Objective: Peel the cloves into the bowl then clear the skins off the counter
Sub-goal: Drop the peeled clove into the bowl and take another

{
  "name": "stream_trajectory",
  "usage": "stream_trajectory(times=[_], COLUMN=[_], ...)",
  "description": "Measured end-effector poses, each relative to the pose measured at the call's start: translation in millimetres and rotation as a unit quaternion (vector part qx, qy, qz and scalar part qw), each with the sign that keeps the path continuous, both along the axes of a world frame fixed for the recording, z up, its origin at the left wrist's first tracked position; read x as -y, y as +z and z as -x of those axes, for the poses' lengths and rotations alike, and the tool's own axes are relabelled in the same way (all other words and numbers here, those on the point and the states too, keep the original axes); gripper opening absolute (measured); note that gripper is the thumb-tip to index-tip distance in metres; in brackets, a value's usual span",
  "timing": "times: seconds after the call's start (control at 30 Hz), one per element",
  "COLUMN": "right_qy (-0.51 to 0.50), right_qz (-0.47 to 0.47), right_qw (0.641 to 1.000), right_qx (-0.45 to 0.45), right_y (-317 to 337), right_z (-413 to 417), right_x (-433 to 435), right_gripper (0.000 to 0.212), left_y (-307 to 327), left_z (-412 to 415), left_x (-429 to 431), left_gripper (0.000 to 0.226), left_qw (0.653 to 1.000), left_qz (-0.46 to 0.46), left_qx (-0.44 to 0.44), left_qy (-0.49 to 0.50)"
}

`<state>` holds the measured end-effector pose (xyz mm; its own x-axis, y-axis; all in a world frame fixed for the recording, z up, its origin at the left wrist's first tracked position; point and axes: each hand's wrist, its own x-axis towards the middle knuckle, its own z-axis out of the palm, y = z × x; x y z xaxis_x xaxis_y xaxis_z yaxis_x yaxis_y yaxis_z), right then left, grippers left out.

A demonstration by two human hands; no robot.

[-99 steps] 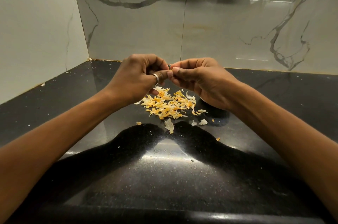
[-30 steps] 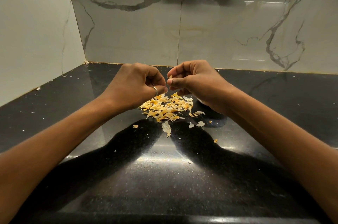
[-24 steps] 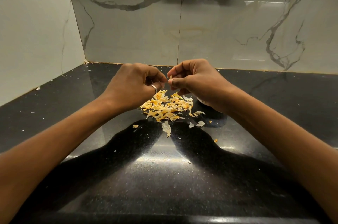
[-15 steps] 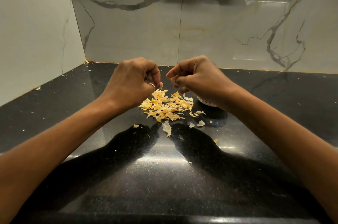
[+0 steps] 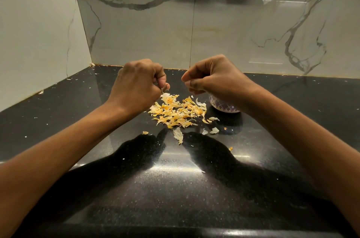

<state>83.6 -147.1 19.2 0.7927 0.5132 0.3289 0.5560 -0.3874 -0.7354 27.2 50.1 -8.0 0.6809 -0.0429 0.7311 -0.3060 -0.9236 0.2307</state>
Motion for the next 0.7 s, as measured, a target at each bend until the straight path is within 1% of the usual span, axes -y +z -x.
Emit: stream_trajectory(times=[0.1, 0.17, 0.27, 0.4, 0.47, 0.53, 0.7], right_qy=[-0.011, -0.029, -0.067, -0.130, -0.160, -0.179, -0.180], right_qz=[0.014, 0.042, 0.103, 0.175, 0.202, 0.231, 0.307], right_qw=[1.000, 0.996, 0.981, 0.953, 0.943, 0.937, 0.922], right_qx=[0.024, 0.075, 0.148, 0.208, 0.211, 0.193, 0.152], right_y=[8, 13, 20, 27, 30, 33, 35], right_z=[-2, -4, -8, -15, -18, -20, -15], right_x=[7, 12, 23, 36, 41, 44, 48], right_gripper=[0.007, 0.006, 0.008, 0.017, 0.020, 0.022, 0.024], left_y=[-2, -3, -2, -1, 0, 0, -1], left_z=[0, 0, 0, 2, 2, 2, 2], left_x=[0, 0, -1, 0, 0, 0, 1], left_gripper=[0.041, 0.035, 0.023, 0.021, 0.021, 0.021, 0.021], left_qw=[1.000, 1.000, 0.999, 0.999, 0.999, 0.999, 0.999], left_qz=[-0.009, -0.023, -0.034, -0.036, -0.038, -0.038, -0.033], left_qx=[0.001, 0.000, 0.009, 0.021, 0.018, 0.011, 0.015], left_qy=[-0.002, 0.004, 0.016, 0.025, 0.026, 0.024, 0.022])
